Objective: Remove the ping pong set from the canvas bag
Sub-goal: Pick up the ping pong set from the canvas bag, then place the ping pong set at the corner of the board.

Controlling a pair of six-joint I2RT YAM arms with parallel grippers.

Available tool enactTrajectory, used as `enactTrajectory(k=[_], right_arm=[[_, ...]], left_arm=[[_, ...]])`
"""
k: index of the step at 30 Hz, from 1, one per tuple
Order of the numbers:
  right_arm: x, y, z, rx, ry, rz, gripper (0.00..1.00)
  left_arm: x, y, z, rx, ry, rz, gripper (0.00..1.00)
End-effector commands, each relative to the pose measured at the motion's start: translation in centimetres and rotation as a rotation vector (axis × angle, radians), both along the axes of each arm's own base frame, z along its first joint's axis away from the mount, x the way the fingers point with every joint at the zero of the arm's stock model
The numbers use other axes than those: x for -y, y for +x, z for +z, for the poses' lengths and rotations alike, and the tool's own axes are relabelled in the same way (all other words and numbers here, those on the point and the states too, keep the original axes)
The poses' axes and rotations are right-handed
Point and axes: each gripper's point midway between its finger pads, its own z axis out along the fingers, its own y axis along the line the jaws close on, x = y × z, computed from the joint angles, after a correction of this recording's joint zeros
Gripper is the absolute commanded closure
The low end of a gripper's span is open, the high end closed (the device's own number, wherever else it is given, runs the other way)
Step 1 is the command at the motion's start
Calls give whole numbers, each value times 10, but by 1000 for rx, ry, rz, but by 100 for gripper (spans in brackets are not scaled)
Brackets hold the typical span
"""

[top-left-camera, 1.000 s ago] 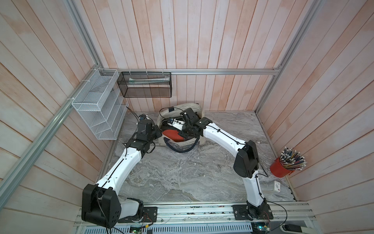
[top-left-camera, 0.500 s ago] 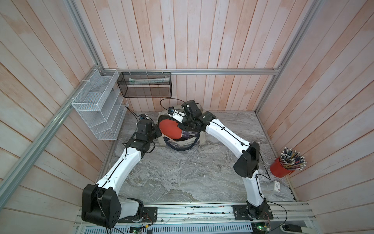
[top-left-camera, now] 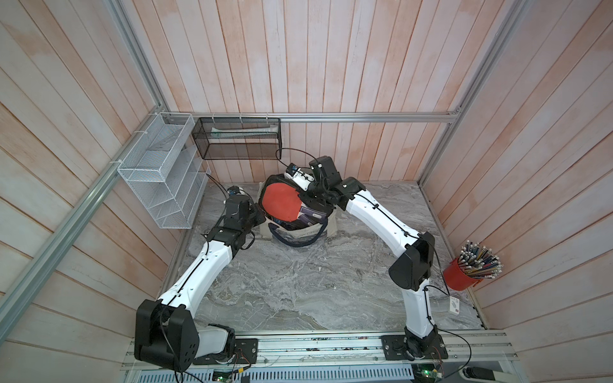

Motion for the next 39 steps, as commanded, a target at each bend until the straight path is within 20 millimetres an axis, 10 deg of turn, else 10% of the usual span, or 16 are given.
enactTrajectory(k=[1,8,18,27,39], right_arm=[[37,12,122,193,268,-115,100],[81,16,180,221,431,-209,100],[231,32,250,323,640,-546,100],[344,59,186,231,644,-782,100],[416,96,61,-114,805,-805,100]], left_arm=[[5,0,-6,-35,-11,-14,100],[7,5,-4,-33,-16,-20,100],[8,8,1,-22,-13,-25,100],[9,10,2,-17,-13,-30,100],[10,11,3,-9,-18,-30,100]])
